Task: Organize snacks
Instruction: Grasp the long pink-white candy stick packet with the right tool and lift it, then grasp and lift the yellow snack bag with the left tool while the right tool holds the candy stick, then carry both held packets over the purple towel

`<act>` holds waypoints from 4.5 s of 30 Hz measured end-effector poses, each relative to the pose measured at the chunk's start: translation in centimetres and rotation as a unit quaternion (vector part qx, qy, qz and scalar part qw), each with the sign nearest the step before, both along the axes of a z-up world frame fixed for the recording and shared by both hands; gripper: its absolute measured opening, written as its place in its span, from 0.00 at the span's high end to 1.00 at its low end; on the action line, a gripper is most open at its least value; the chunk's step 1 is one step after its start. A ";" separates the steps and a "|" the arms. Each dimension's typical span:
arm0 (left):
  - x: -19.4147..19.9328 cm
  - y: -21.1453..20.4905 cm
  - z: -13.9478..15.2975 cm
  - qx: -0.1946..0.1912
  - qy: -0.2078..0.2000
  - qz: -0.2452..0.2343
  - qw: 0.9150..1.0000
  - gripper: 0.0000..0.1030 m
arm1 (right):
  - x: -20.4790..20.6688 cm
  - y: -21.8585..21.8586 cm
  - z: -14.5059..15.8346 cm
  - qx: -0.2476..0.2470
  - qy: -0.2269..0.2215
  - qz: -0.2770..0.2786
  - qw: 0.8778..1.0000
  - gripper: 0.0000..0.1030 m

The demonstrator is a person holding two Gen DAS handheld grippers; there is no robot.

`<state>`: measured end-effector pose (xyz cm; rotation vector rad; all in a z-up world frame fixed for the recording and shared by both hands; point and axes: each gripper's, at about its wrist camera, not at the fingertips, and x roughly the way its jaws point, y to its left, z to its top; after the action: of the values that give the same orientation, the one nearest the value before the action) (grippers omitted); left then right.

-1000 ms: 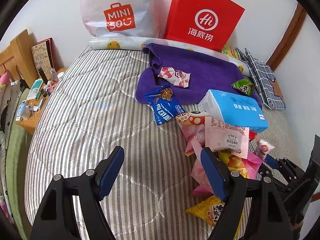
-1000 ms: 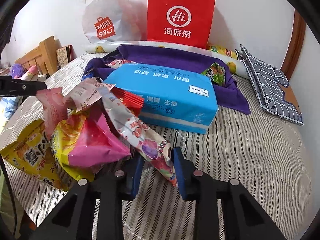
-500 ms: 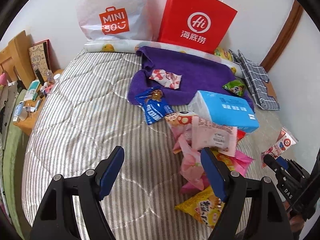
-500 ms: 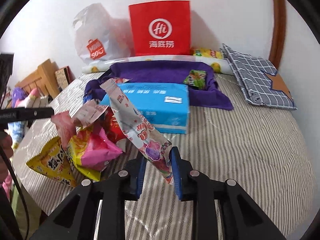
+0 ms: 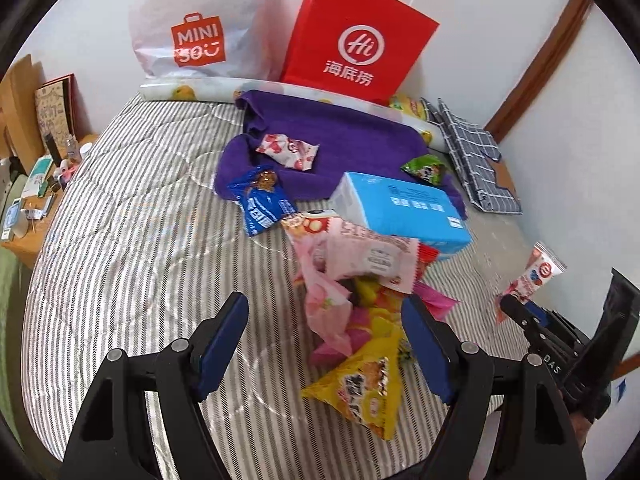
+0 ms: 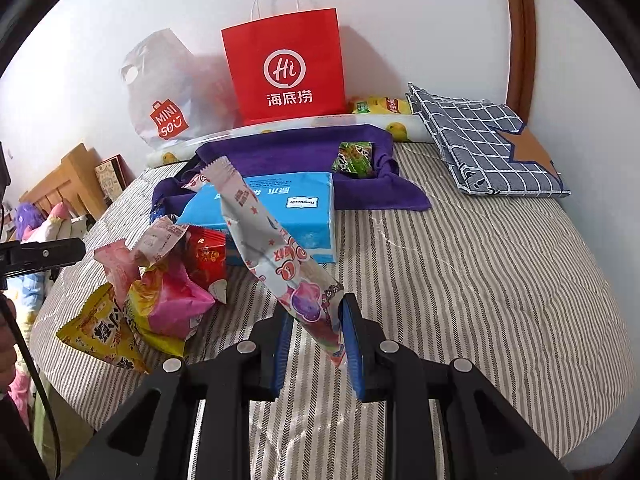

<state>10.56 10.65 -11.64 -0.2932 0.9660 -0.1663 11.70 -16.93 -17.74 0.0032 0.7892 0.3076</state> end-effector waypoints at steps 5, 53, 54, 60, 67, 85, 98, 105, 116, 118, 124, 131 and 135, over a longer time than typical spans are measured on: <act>-0.9 -1.3 0.0 0.011 0.000 -0.014 1.000 0.24 | -0.5 -0.1 0.0 0.000 -0.001 -0.002 1.000 0.77; -2.4 -3.8 -3.7 0.038 0.054 -0.059 0.996 0.58 | -2.0 -0.1 0.0 0.000 -0.005 0.000 1.000 0.77; -2.4 -3.7 -3.5 0.038 0.051 -0.058 0.996 0.58 | -2.0 0.0 0.1 0.000 -0.007 0.001 1.000 0.77; -2.6 -3.5 -2.2 0.038 0.035 -0.056 0.997 0.58 | -2.3 -0.2 0.5 0.003 -0.013 0.002 1.000 0.77; -2.6 -3.4 -0.9 0.036 0.021 -0.054 0.998 0.58 | -2.8 -0.2 1.4 0.004 -0.020 0.002 1.000 0.77; -1.2 -4.0 1.8 0.033 0.003 -0.050 0.998 0.58 | -2.6 0.0 3.5 0.005 -0.037 0.003 0.999 0.77; 1.4 -4.3 3.1 0.025 0.002 -0.053 0.998 0.58 | -0.3 0.7 4.6 0.006 -0.038 0.012 0.999 0.77; 3.6 -4.5 3.7 0.021 0.001 -0.055 0.998 0.58 | 1.7 1.1 5.3 0.005 -0.038 0.018 0.999 0.77; 7.2 -5.3 4.7 0.020 -0.001 -0.063 0.998 0.58 | 5.2 1.5 6.4 0.008 -0.042 0.018 0.999 0.77; 7.7 -5.4 4.7 0.023 -0.001 -0.064 0.998 0.58 | 6.0 1.7 6.5 0.003 -0.043 0.019 0.999 0.77; 9.9 -5.1 4.2 0.020 0.003 -0.058 0.998 0.58 | 8.9 2.4 6.6 -0.005 -0.044 0.020 0.999 0.77; 12.9 -3.3 3.2 0.019 0.008 -0.044 0.999 0.58 | 12.5 2.6 6.1 -0.002 -0.042 0.016 0.999 0.77; 14.5 -1.8 2.8 0.015 0.009 -0.030 0.999 0.58 | 14.6 2.9 5.8 -0.004 -0.039 0.017 0.999 0.77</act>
<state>25.02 8.85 -8.80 -0.2391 0.9948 -0.2041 26.28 -14.07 -11.97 -0.0295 0.7135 0.3345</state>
